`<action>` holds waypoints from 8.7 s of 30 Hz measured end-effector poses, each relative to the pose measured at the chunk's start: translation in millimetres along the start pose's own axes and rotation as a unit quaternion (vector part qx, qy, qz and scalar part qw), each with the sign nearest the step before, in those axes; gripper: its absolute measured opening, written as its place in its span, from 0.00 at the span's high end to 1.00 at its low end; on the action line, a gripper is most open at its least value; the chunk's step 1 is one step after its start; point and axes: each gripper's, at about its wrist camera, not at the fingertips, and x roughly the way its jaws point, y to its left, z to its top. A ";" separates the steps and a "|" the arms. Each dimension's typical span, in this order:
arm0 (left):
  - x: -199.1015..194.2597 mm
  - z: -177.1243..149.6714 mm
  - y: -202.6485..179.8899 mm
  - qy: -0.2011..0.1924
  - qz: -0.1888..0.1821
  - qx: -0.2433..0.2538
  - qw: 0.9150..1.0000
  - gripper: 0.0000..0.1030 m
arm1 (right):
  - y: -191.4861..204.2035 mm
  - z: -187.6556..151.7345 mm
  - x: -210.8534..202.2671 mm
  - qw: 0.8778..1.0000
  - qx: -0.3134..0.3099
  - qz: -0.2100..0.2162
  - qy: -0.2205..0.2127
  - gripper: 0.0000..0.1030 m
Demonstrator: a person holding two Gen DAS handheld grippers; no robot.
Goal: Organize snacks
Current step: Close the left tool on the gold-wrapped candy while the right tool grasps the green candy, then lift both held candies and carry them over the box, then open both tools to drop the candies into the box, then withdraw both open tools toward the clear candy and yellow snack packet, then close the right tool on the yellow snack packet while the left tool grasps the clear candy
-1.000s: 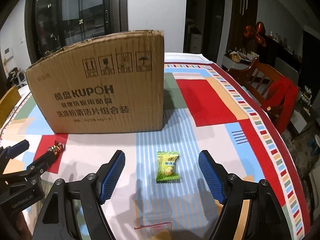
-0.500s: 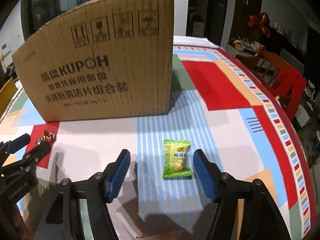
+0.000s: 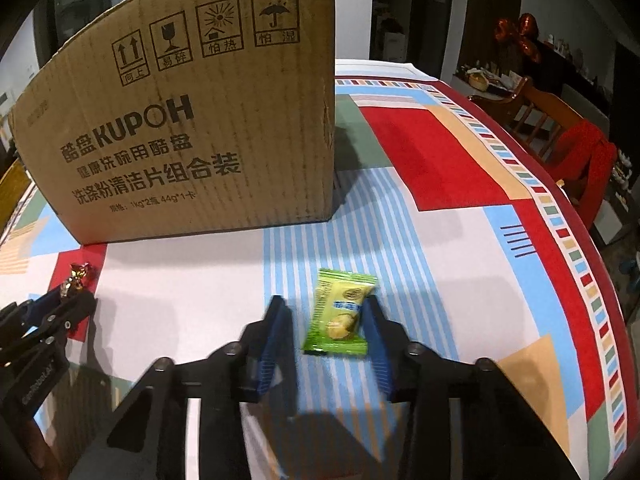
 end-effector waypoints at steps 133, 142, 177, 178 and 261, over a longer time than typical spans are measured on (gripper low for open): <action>-63.6 156.6 -6.6 -0.099 -0.024 -0.016 0.995 0.82 | 27.9 146.3 -80.2 0.984 -0.061 0.073 -0.148 0.78; -63.3 155.4 -6.8 -0.100 -0.024 -0.018 0.995 0.57 | 26.8 150.3 -71.3 0.985 -0.061 0.061 -0.148 0.55; -123.6 93.9 11.6 -0.112 0.031 -0.056 0.992 0.25 | 23.8 110.6 -138.3 0.981 -0.032 0.072 -0.179 0.30; -126.3 91.3 11.4 -0.114 0.032 -0.056 0.991 0.25 | 23.3 108.4 -141.3 0.981 -0.031 0.073 -0.180 0.30; -81.1 -72.9 15.3 -0.046 0.065 -0.007 0.997 0.19 | 9.3 -83.1 -84.6 0.999 -0.001 -0.015 -0.041 0.30</action>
